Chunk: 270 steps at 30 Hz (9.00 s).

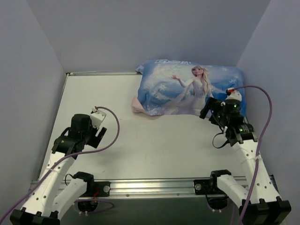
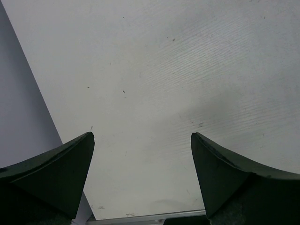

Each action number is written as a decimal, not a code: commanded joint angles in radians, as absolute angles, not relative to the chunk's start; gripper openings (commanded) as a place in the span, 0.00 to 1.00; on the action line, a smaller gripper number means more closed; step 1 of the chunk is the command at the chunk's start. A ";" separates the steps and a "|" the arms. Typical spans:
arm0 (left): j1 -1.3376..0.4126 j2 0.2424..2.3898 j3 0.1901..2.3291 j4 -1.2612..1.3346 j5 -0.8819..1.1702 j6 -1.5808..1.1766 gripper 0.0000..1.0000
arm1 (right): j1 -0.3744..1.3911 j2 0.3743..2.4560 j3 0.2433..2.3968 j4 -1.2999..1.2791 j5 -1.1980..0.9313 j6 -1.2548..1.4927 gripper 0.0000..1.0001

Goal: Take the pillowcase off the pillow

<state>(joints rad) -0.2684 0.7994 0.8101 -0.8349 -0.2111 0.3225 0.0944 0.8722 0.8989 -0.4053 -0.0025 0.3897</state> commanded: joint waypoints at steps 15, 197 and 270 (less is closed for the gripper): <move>-0.262 1.005 0.963 -0.919 -0.055 0.373 0.94 | 0.037 1.977 1.751 -0.474 0.028 0.188 0.89; -0.022 1.410 1.341 -0.816 0.168 0.532 0.02 | 0.323 1.646 0.985 0.060 -0.292 0.463 0.00; -0.827 1.425 1.449 -1.058 0.337 0.532 0.02 | 0.333 2.238 1.668 0.127 -0.138 0.799 0.00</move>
<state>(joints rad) -0.8032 1.4921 1.3354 -0.7506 0.0376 0.6064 0.4347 2.1551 1.6657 0.0006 -0.3904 0.8085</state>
